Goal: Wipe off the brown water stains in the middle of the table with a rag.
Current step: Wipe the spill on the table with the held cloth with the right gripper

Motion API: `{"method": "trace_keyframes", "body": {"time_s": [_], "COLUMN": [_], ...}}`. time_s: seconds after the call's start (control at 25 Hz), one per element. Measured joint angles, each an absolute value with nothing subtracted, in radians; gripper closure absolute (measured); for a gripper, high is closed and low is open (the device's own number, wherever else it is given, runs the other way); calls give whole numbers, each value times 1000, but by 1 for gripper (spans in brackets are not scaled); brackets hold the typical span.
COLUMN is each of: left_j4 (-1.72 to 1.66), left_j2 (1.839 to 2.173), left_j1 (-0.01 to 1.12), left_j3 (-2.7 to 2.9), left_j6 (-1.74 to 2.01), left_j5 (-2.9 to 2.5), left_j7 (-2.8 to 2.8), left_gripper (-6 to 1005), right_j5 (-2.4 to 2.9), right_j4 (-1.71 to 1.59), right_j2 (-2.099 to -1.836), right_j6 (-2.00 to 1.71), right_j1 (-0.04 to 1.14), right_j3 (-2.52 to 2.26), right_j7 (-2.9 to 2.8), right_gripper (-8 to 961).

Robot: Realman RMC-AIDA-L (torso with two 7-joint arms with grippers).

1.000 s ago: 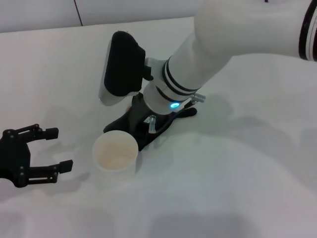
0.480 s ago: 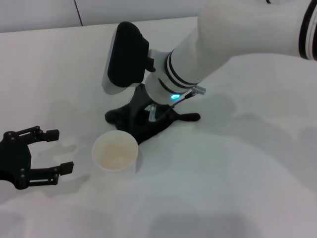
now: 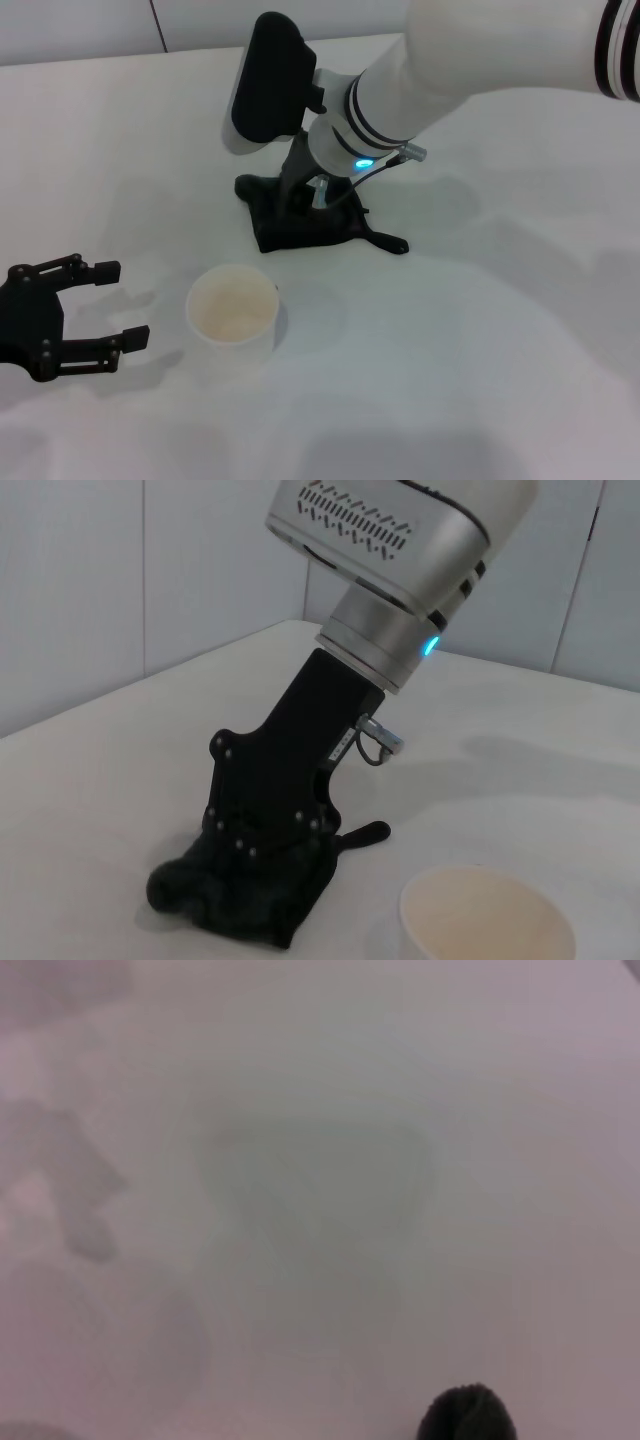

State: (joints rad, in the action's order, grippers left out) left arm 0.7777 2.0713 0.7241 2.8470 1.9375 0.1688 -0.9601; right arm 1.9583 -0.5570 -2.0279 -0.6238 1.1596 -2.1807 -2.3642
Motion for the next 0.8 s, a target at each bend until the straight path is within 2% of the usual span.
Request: {"method": "trace_keyframes", "body": {"time_s": [0.8], "left_j4": [778], "left_j2": [2068], "left_j1": [727], "left_j3": [2847], "left_j6": [1936], "left_j5": [172], "left_j7": [-963], "left_gripper": [125], "right_j5": [1946], "right_j4": [-667], "right_j2": [-2028], "right_j6": [-718], "right_j1": [1135], "right_j3": [-2227], "right_j7": [-2361], "right_gripper": [938]}}
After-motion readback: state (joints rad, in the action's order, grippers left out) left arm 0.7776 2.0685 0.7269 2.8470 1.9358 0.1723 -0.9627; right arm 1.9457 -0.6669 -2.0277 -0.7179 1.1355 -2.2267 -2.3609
